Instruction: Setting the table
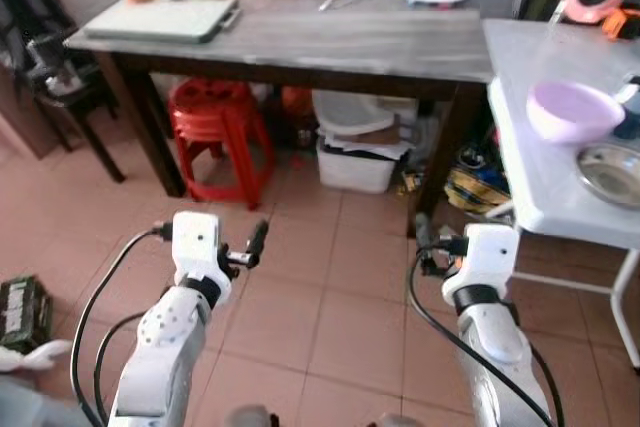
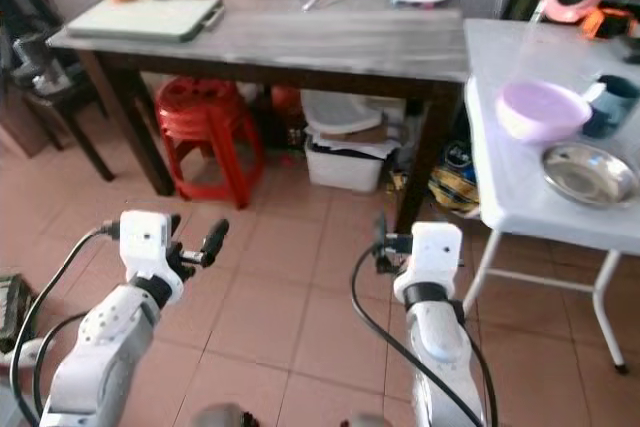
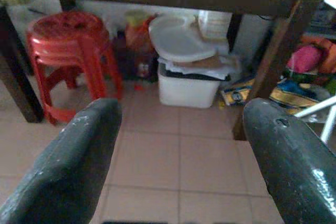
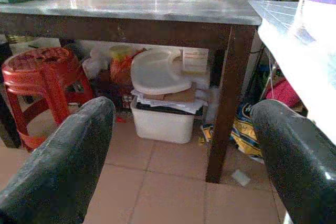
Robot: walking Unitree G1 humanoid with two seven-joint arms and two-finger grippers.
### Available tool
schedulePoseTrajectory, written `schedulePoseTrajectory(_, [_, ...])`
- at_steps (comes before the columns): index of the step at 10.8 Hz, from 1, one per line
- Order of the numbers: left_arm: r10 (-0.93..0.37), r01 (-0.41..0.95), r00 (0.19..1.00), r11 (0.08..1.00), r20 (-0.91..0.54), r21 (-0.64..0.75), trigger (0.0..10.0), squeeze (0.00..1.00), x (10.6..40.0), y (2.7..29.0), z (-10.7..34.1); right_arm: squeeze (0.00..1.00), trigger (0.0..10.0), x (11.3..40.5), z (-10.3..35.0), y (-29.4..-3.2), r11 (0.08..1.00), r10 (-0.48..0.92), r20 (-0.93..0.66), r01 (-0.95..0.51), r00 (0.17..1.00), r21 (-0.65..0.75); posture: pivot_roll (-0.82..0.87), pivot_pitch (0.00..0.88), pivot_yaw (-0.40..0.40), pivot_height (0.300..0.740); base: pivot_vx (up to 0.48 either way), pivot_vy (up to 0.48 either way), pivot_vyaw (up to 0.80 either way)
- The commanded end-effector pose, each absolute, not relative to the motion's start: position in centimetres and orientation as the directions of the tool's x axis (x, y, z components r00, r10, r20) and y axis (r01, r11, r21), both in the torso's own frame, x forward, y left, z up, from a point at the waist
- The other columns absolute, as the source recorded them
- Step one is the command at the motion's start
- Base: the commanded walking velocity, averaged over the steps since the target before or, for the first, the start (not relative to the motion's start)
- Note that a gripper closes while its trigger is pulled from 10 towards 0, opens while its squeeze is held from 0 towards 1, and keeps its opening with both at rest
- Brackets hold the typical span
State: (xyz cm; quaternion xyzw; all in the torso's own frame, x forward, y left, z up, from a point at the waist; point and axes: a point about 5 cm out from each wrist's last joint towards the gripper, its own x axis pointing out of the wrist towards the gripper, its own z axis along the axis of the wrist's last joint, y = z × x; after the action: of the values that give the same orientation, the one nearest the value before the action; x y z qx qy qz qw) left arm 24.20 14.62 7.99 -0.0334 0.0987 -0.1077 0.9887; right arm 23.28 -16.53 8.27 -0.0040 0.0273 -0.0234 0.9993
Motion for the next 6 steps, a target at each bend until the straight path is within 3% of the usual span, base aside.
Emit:
schedulePoseTrajectory(1, [-0.182, 0.178, 0.97, 0.983, -0.162, -0.037, 10.0, 0.0, 24.4, 15.0, 8.1, 0.0, 10.0, 23.8, 8.5, -16.3, 1.0, -0.031, -0.035, 0.031, 0.999, 0.002, 0.03, 0.0, 0.001, 0.74, 0.0, 0.0, 0.0])
schedulePoseTrajectory(4, [-0.021, 0.021, 0.999, 1.0, -0.039, 0.002, 10.0, 0.0, 24.5, 15.8, 8.9, 0.0, 10.0, 25.3, 9.1, -15.3, 0.998, 0.065, -0.011, -0.065, 0.998, -0.026, 0.09, 0.0, -0.101, 0.74, 0.0, 0.0, 0.0])
schedulePoseTrajectory(6, [-0.05, 0.047, 0.998, 0.997, -0.045, -0.064, 10.0, 0.0, 24.5, 15.5, 8.3, 0.0, 10.0, 25.6, 9.2, -15.4, 0.999, 0.05, 0.004, -0.05, 0.999, -0.018, 0.08, 0.0, -0.082, 0.74, 0.0, 0.0, 0.0])
